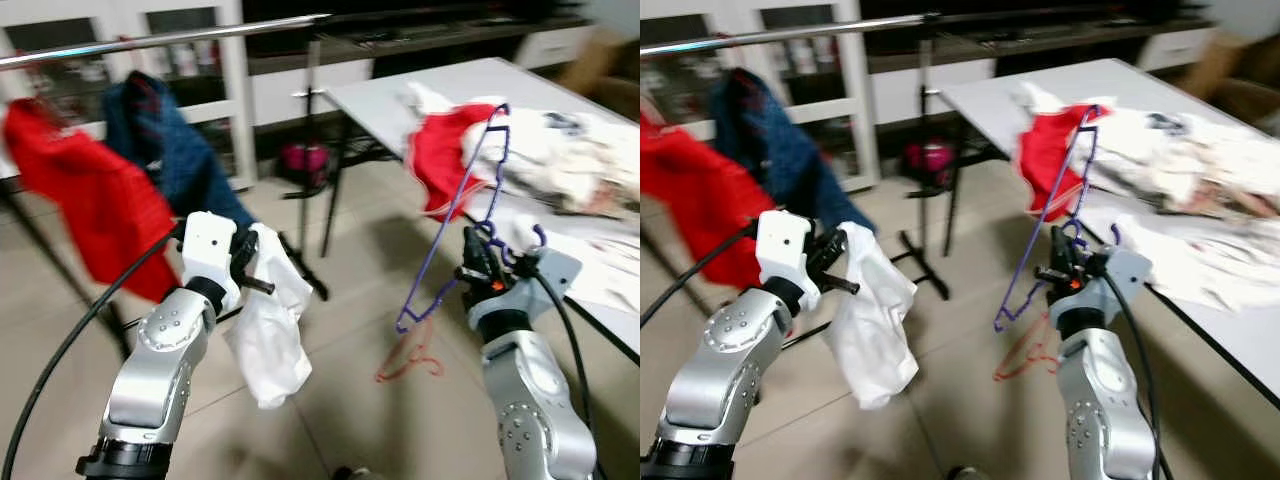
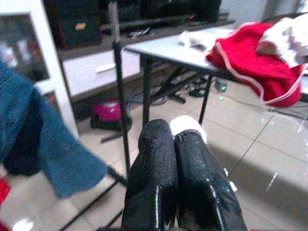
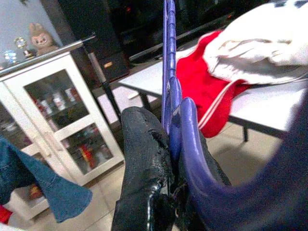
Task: Hang hanger
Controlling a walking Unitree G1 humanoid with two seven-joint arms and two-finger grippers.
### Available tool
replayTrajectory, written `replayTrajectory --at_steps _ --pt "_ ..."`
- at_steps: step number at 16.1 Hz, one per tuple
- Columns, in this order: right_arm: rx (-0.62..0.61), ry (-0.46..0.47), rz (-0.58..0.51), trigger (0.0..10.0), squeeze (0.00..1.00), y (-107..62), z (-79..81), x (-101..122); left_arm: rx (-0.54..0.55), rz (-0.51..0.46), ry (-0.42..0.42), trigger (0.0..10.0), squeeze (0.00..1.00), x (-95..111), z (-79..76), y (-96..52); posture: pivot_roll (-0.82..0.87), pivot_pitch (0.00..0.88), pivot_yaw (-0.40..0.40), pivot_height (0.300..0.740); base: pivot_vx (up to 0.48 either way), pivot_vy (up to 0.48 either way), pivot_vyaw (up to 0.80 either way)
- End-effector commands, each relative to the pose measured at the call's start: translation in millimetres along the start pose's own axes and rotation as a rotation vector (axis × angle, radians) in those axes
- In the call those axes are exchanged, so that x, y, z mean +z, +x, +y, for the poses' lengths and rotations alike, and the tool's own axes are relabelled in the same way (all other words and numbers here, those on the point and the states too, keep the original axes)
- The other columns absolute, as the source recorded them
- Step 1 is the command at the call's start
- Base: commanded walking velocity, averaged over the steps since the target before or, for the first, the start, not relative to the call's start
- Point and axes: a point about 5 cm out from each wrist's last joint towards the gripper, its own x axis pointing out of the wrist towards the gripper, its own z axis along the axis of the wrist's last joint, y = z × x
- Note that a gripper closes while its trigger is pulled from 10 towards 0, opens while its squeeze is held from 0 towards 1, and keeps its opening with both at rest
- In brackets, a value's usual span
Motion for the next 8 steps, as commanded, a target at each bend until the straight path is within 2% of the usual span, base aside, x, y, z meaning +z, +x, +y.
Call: replayTrajectory --at_steps 1,5,8 --pt "-0.047 -0.035 0.007 10.0 0.00 -0.4 -6.0 -0.1 0.007 -0.026 0.012 10.0 0.00 6.2 -1.7 3.2 -0.12 0.000 0.001 0.740 0.000 0.000 -0.80" --pt "-0.079 -0.044 0.026 10.0 0.00 -1.5 -9.0 -1.2 0.025 -0.012 -0.006 10.0 0.00 6.8 1.0 4.2 -0.12 0.000 0.005 0.740 0.000 0.000 -0.80" --pt "-0.117 -0.033 0.008 10.0 0.00 -2.0 -15.7 1.9 -0.077 0.030 -0.022 10.0 0.00 6.1 -2.7 3.7 -0.12 0.000 0.003 0.740 0.000 0.000 -0.80"
